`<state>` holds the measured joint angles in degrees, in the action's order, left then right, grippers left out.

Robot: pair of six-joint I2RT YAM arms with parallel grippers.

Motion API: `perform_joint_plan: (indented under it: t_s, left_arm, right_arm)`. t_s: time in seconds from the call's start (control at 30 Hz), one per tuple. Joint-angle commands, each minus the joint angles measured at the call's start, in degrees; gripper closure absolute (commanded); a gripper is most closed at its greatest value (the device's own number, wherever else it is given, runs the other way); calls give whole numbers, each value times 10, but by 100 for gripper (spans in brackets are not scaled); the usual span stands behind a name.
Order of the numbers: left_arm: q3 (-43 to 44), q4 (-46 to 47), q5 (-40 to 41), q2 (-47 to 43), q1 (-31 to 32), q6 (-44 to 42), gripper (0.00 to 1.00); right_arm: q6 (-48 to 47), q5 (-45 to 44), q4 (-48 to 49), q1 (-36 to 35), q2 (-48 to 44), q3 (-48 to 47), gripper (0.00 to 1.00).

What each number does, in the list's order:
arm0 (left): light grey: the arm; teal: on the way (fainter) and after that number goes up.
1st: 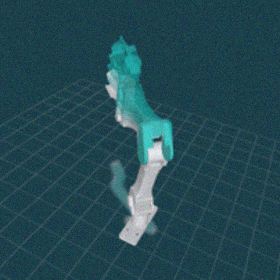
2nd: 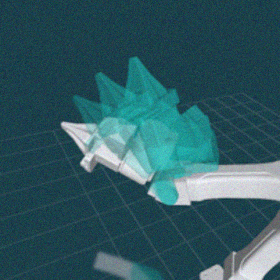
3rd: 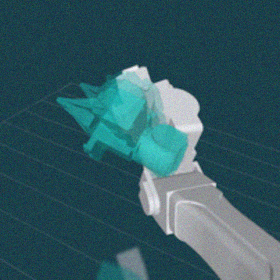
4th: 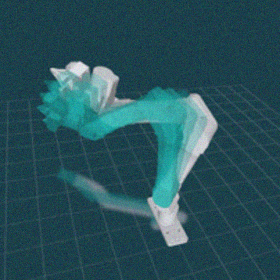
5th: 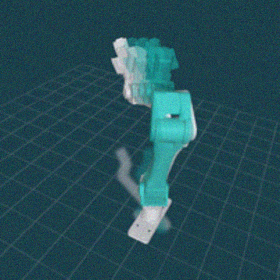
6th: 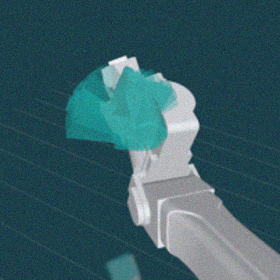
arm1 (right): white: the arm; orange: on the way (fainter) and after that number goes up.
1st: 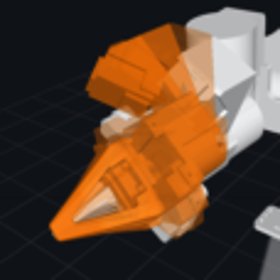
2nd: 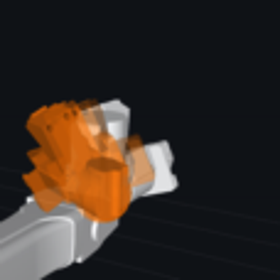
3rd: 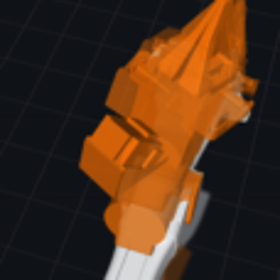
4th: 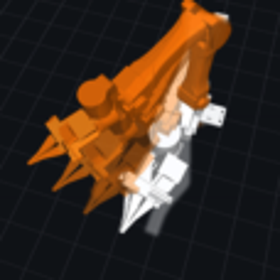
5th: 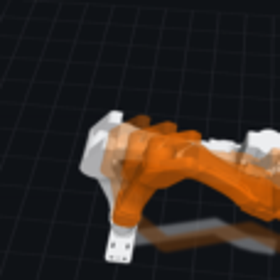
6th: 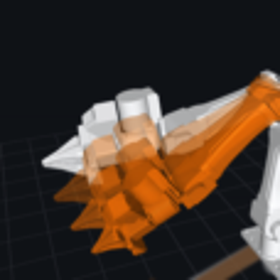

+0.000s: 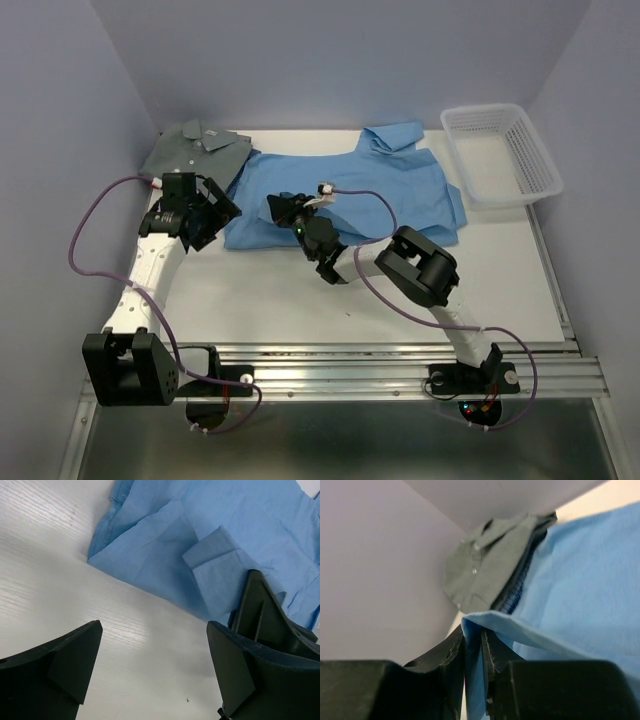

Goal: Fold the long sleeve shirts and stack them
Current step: Fold the shirt

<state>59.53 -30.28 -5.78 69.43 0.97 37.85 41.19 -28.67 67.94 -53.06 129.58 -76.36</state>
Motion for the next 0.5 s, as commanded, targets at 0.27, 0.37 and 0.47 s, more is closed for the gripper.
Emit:
perform_joint_plan:
  t_s: [0.27, 0.37, 0.47]
  left_arm:
    - [-39, 43, 2, -11, -5, -4, 1]
    - [-46, 63, -18, 0, -5, 1, 1]
    - [-59, 83, -36, 8, -5, 9, 1]
  right_arm:
    - [54, 211, -248, -29, -80, -13, 0]
    - [95, 263, -343, -29, -118, -11, 0]
    - [125, 263, -475, -29, -144, -8, 0]
